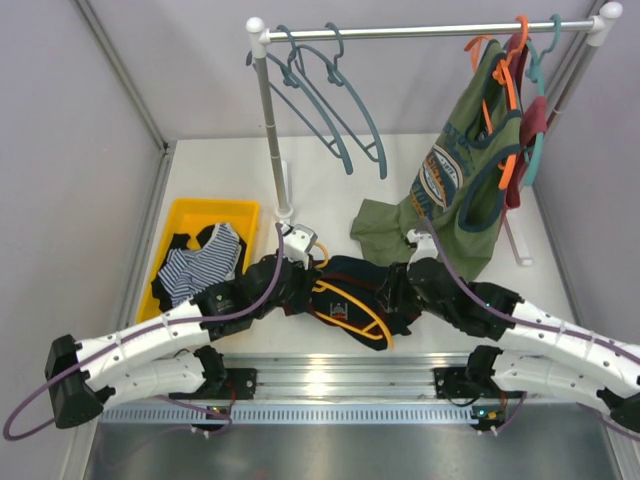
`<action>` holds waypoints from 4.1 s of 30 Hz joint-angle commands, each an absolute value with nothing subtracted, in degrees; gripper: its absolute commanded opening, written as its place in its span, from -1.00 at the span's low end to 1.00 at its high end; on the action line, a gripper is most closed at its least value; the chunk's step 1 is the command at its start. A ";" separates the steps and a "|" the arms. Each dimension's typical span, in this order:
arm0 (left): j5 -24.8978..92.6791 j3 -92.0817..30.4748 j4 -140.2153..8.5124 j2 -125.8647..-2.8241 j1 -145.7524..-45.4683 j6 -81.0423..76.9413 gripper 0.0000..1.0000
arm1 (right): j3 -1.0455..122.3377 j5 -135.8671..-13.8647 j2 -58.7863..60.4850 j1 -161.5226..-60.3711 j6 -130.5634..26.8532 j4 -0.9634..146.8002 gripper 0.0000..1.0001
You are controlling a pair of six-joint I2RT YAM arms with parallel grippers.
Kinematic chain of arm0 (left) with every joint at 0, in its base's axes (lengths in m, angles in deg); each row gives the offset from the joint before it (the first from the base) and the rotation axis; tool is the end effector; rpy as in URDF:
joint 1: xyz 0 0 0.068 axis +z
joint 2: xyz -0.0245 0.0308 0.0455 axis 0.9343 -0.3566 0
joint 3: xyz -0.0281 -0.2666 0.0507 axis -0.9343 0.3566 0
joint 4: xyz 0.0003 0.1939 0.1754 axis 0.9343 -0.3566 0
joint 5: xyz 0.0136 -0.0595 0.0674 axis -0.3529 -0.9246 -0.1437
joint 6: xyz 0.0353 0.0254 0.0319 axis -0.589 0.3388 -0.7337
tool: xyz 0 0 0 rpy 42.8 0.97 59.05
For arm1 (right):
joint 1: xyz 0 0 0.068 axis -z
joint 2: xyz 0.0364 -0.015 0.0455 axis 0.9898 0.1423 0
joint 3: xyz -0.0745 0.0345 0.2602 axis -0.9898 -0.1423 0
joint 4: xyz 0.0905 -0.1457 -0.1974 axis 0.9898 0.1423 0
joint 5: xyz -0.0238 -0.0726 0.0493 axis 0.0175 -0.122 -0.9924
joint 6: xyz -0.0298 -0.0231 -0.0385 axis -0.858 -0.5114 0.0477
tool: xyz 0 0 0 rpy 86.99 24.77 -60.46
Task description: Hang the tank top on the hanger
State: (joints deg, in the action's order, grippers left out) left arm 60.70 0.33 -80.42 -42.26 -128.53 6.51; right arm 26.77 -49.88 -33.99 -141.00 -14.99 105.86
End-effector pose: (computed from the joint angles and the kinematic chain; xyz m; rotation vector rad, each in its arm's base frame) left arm 0.1177 -0.1771 0.2866 0.4787 1.9676 -0.5722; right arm 0.0970 0.1418 0.2784 -0.1392 2.2754 0.6502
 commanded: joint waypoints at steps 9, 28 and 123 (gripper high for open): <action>62.98 -2.58 -79.38 -41.41 -129.32 5.44 -1.00 | 27.99 -51.67 -27.68 -141.67 -14.72 110.74 -0.13; 64.74 -2.58 -80.00 -41.67 -130.11 5.71 -1.00 | 24.74 -51.67 -26.00 -141.67 -14.72 107.92 -1.00; 95.06 -13.48 -73.05 -59.95 -145.22 11.16 -1.00 | 51.46 -62.92 -18.27 -127.97 -25.09 112.67 -1.00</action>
State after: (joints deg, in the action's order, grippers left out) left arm 92.85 -10.42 -77.80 -59.63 -144.38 10.90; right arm 49.00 -61.86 -17.95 -129.02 -23.84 115.15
